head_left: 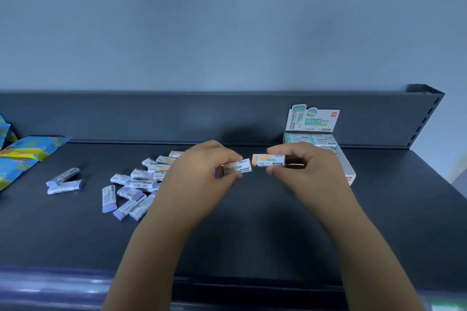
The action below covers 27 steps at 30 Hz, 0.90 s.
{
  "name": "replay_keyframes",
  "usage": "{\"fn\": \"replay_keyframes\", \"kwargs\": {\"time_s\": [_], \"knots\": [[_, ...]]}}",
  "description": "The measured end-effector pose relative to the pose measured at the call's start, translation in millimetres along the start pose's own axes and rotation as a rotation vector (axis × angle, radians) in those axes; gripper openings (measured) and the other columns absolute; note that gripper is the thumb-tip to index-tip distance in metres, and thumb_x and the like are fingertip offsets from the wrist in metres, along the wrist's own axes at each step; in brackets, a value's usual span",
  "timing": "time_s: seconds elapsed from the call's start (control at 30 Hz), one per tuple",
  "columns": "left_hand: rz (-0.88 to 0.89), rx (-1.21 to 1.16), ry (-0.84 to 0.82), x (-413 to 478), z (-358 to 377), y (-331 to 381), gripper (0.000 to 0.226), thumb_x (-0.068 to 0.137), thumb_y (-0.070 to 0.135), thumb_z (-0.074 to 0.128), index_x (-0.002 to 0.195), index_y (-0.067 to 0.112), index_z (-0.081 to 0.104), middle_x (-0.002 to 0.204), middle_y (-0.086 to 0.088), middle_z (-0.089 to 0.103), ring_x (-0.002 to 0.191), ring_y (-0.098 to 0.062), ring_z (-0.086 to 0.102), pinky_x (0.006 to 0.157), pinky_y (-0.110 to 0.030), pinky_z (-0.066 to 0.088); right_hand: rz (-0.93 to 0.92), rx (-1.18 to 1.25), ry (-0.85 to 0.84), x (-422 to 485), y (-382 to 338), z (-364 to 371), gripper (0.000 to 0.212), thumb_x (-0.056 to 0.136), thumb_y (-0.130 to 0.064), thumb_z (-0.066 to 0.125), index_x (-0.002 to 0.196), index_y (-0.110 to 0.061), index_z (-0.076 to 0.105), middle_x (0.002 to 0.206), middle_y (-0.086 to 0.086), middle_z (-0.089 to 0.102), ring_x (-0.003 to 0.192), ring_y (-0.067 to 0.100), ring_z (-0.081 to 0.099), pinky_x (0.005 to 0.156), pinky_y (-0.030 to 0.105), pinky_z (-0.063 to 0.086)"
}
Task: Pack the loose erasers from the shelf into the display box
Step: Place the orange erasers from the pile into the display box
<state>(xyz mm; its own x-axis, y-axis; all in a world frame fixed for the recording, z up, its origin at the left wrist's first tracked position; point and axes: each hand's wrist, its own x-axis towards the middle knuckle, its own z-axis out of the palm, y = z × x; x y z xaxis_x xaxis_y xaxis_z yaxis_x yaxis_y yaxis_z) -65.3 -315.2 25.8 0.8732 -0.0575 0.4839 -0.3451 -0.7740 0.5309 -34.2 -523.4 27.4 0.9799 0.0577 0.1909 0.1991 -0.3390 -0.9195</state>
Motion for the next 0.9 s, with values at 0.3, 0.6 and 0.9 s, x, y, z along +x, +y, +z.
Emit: {"fn": "replay_keyframes", "kwargs": {"time_s": [0.3, 0.6, 0.9], "knots": [[0.038, 0.03, -0.048, 29.7, 29.4, 30.7, 0.019, 0.084, 0.024, 0.077, 0.099, 0.035, 0.075, 0.09, 0.016, 0.064, 0.088, -0.006, 0.062, 0.08, -0.037, 0.052, 0.07, 0.005, 0.089, 16.9, 22.3, -43.6, 0.026, 0.078, -0.015, 0.083, 0.096, -0.032, 0.079, 0.086, -0.012, 0.076, 0.082, 0.003, 0.071, 0.074, 0.02, 0.055], [0.07, 0.055, -0.109, 61.2, 83.4, 84.6, 0.02, 0.085, 0.028, 0.077, 0.104, 0.033, 0.076, 0.093, 0.017, 0.063, 0.087, -0.005, 0.062, 0.08, -0.037, 0.054, 0.058, -0.045, 0.03, 34.3, 43.4, -117.7, 0.025, 0.079, -0.013, 0.081, 0.098, -0.03, 0.079, 0.078, -0.011, 0.072, 0.062, -0.001, 0.062, 0.052, 0.007, 0.04], [0.03, 0.154, -0.092, 68.4, 108.5, 105.9, 0.021, 0.086, 0.03, 0.076, 0.107, 0.033, 0.076, 0.094, 0.019, 0.064, 0.091, -0.006, 0.062, 0.084, -0.037, 0.053, 0.066, 0.028, -0.216, 75.2, 45.6, -163.9, 0.029, 0.079, -0.002, 0.08, 0.101, -0.02, 0.079, 0.091, -0.004, 0.079, 0.085, 0.011, 0.074, 0.078, 0.023, 0.058]]}}
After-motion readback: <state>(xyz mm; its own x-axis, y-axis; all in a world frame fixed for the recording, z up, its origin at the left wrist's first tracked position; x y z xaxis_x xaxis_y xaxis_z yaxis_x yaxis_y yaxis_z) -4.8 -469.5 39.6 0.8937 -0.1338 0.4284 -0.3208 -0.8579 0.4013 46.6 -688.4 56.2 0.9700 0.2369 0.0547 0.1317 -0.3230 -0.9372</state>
